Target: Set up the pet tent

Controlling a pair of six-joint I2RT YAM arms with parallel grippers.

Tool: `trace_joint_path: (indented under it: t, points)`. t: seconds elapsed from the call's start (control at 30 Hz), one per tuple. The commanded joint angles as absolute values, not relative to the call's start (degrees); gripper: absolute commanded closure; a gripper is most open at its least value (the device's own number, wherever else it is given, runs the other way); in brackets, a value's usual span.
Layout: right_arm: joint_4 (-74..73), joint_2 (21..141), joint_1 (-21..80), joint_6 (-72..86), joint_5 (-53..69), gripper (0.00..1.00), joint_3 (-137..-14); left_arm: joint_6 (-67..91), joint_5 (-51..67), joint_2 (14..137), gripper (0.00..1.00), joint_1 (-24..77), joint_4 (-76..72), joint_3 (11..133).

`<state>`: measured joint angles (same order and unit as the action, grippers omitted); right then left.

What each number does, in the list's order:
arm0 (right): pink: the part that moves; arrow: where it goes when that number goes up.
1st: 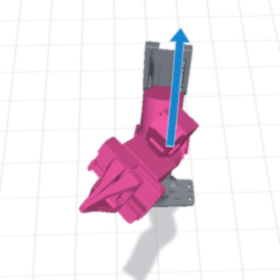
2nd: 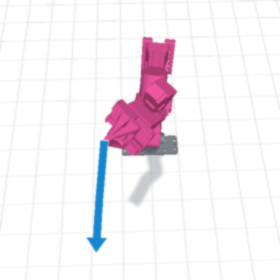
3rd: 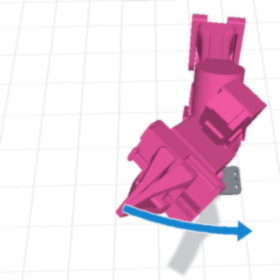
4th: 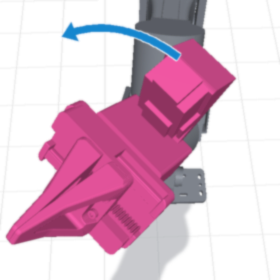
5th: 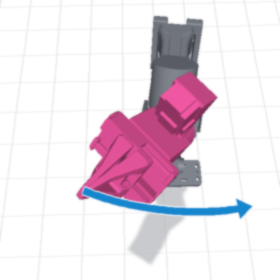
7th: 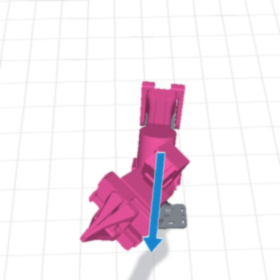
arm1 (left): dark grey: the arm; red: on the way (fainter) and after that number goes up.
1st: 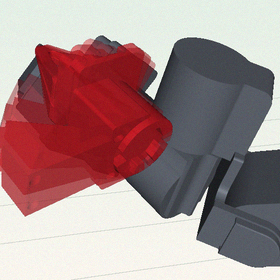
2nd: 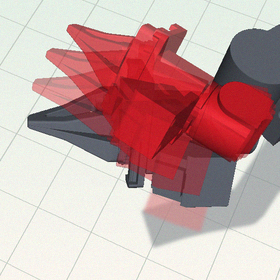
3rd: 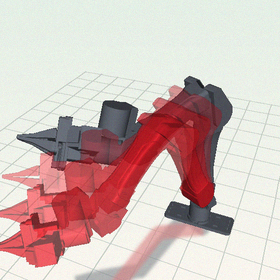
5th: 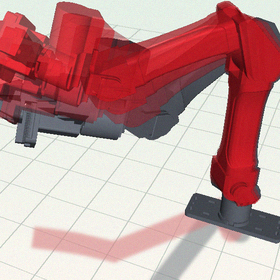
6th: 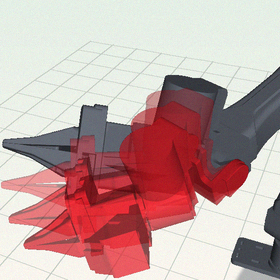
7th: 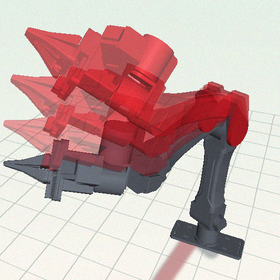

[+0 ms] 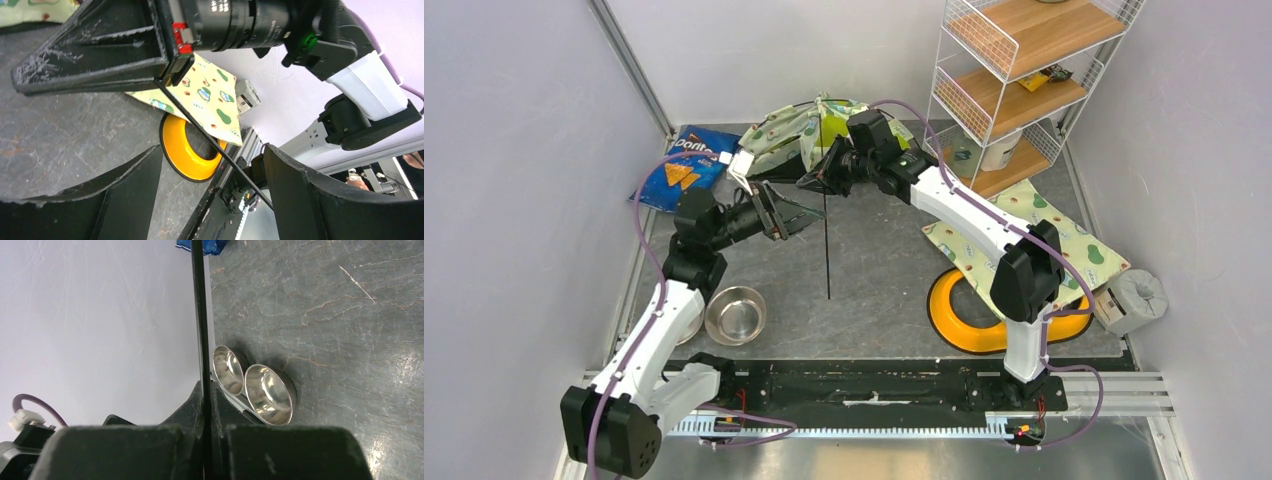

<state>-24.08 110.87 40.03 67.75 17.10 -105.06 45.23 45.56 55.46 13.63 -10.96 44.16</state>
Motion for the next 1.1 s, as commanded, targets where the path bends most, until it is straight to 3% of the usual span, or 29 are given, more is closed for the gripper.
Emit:
trace_joint_path:
  t: [0.0, 0.2, 0.27, 0.3, 0.37, 0.4, 0.47, 0.53, 0.63, 0.83, 1.07]
  points:
    - [-25.3, 114.2, 38.0, 68.1, 8.2, 1.00, -105.7, 43.0, 43.4, 55.9, 0.23, 15.2, -7.1, 44.4]
    - [-25.1, 114.4, 38.0, 68.1, 7.5, 1.00, -105.7, 42.8, 43.9, 61.0, 0.43, 19.2, -6.9, 46.9]
    - [-25.1, 114.4, 38.0, 68.0, 7.4, 1.00, -105.6, 42.7, 44.1, 61.7, 0.55, 19.4, -6.8, 47.3]
    - [-25.2, 114.3, 38.0, 68.0, 7.4, 1.00, -105.5, 42.5, 44.1, 62.0, 0.65, 19.5, -6.7, 47.5]
    - [-25.4, 113.9, 38.0, 67.5, 7.4, 1.00, -105.2, 41.4, 43.9, 62.3, 0.96, 19.5, -6.5, 47.9]
    - [-25.4, 113.5, 37.9, 66.9, 7.8, 0.98, -105.0, 41.0, 43.5, 62.3, 0.98, 19.4, -6.5, 48.1]
    - [-25.5, 112.7, 37.9, 65.7, 8.9, 0.73, -104.5, 40.2, 42.7, 62.4, 0.98, 19.5, -6.4, 48.7]
    - [-25.6, 111.0, 37.8, 64.6, 9.0, 0.55, -103.5, 39.3, 41.7, 62.7, 0.98, 19.5, -5.8, 49.6]
    - [-25.7, 107.7, 37.7, 63.3, 8.3, 0.39, -102.0, 38.6, 40.4, 63.4, 0.98, 19.5, -4.4, 51.4]
    - [-27.0, 101.9, 36.9, 61.8, 9.6, 0.19, -100.1, 38.7, 37.4, 64.3, 0.98, 19.5, -3.7, 53.1]
    - [-27.8, 93.5, 35.3, 57.7, 11.2, 0.07, -94.4, 37.8, 35.7, 66.2, 0.98, 19.3, -3.1, 55.3]
